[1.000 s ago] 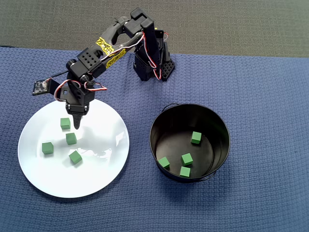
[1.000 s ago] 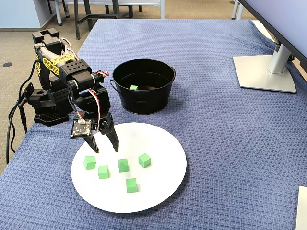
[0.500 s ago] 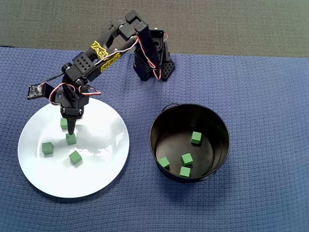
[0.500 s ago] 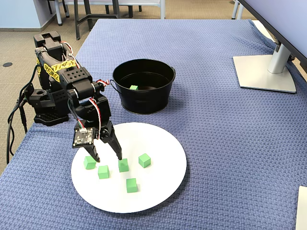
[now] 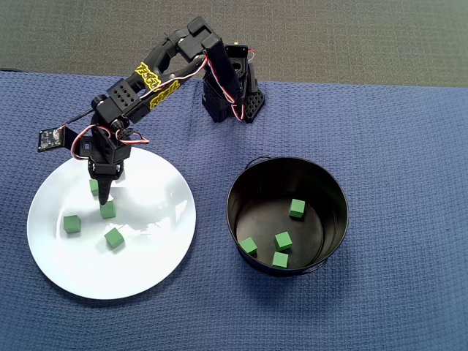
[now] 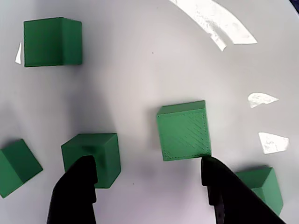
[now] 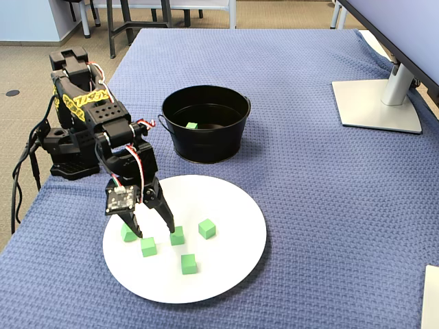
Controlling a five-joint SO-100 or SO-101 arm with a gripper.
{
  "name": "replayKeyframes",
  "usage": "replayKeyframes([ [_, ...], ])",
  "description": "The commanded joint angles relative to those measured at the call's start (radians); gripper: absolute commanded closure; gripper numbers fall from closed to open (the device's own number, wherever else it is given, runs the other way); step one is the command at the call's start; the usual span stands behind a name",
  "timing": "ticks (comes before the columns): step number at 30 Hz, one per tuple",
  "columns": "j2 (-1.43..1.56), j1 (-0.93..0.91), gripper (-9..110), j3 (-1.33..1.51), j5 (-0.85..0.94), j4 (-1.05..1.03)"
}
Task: Pick up the green cubes from the white plate and place them in the black recipient
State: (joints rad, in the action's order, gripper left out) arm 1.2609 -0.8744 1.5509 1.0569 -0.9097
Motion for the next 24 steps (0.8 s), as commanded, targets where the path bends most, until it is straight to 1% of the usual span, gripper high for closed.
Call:
replayKeyframes([
  [1, 0.034, -0.009, 81, -0.077, -0.031, -0.008],
  [9, 0.081, 0.002, 81, -0.048, -0.037, -0.04],
  [13, 0.126, 0.002, 79, 0.006, -0.014, -0.043],
  [19, 0.19, -0.003, 80, 0.11, 0.046, -0.003],
  [24, 0.187, -0.005, 81, 0.127, 0.075, 0.008],
])
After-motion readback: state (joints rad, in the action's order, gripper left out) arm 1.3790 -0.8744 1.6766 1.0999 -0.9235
